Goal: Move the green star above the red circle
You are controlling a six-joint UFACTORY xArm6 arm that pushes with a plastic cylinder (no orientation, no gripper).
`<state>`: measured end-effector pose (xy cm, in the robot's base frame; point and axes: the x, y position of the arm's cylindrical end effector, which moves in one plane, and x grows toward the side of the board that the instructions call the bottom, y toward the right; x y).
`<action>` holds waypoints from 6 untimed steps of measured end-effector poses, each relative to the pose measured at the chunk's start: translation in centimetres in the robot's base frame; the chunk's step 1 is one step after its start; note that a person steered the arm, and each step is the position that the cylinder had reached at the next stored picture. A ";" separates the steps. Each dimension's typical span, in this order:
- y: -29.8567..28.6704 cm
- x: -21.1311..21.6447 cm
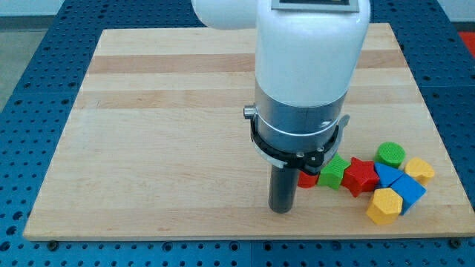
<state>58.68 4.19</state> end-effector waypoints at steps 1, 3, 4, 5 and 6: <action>0.5 0.2; 9.1 0.3; 9.0 -1.3; 9.0 -5.0; 9.0 -9.9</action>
